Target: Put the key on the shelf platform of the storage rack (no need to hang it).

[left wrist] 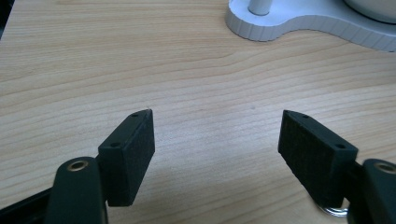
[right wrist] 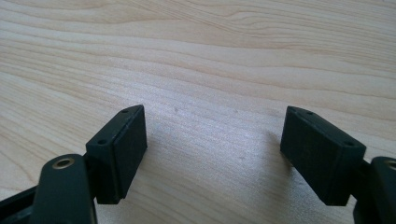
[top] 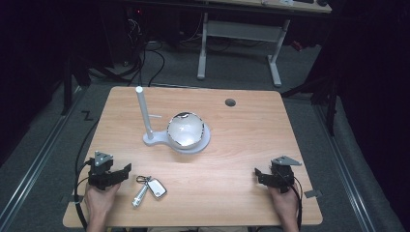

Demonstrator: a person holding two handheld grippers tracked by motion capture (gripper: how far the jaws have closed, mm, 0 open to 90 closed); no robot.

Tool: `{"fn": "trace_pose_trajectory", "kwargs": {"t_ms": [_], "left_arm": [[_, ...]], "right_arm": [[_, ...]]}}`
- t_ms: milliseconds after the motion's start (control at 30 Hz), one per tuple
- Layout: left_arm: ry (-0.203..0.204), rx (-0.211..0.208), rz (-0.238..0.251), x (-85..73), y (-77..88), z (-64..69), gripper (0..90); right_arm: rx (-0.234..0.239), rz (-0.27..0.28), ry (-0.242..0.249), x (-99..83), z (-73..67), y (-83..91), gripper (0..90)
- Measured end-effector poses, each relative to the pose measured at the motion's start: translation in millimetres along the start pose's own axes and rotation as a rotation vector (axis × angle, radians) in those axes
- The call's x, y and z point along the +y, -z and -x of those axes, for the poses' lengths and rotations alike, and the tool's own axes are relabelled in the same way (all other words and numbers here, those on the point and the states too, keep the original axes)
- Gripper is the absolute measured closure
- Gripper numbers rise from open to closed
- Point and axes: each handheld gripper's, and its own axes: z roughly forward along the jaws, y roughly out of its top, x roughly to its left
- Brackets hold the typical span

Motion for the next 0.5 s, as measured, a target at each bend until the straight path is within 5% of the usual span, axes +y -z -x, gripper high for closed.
{"fn": "trace_pose_trajectory", "kwargs": {"t_ms": [500], "left_arm": [[-0.02,-0.026,-0.056,-3.9,22.9,10.6,28.6]], "right_arm": [[-0.001,0.002,0.001,0.0,0.1,-0.2,23.1]]}}
